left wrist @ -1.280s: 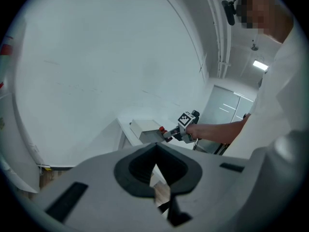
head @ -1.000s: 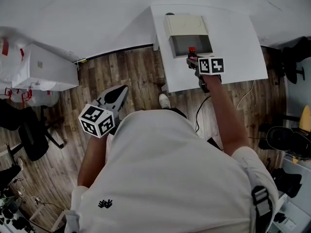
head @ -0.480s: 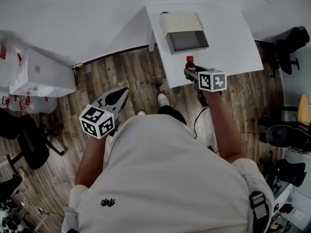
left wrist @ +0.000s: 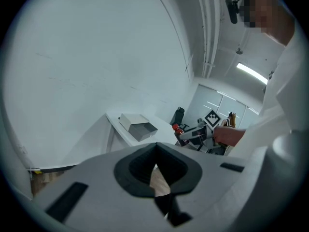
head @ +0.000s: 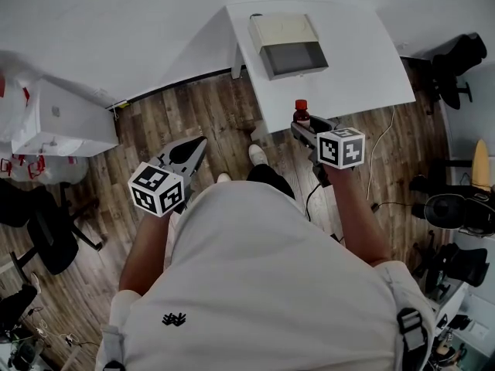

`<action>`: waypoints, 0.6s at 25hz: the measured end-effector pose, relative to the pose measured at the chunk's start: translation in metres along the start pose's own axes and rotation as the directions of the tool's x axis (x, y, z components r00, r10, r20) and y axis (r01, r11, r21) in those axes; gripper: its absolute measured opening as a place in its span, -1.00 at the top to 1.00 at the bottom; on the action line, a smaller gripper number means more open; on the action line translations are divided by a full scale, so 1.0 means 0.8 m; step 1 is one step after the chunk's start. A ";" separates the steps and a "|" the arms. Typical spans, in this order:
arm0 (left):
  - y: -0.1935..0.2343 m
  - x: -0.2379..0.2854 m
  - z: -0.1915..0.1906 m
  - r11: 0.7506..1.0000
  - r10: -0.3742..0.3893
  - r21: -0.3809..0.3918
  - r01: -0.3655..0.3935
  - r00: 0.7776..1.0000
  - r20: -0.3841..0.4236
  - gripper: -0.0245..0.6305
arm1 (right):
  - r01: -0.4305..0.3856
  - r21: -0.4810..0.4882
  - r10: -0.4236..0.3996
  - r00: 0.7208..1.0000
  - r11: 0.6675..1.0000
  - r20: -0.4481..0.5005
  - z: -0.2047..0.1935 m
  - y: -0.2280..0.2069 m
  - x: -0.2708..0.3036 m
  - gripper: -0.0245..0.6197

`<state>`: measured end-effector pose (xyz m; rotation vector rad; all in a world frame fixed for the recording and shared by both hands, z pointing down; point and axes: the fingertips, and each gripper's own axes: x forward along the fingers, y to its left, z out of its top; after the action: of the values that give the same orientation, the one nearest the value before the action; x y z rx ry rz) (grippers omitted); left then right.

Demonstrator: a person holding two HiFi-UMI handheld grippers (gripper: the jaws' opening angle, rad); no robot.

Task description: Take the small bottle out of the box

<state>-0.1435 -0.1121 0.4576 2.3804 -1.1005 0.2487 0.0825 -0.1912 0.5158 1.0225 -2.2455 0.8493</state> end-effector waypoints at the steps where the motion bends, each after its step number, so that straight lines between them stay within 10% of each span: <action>1: -0.001 0.001 0.000 1.000 -0.004 0.001 0.004 1.000 -0.001 0.91 | -0.001 0.001 0.001 1.000 1.000 0.000 -0.003 0.003 -0.002 0.26; 15: -0.002 -0.001 -0.009 1.000 -0.004 -0.003 0.004 1.000 0.000 0.91 | -0.030 -0.025 0.030 1.000 0.999 -0.001 -0.020 0.037 -0.017 0.26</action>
<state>-0.1427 -0.1070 0.4630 2.3796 -1.0951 0.2458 0.0700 -0.1578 0.5075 0.9799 -2.2702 0.8320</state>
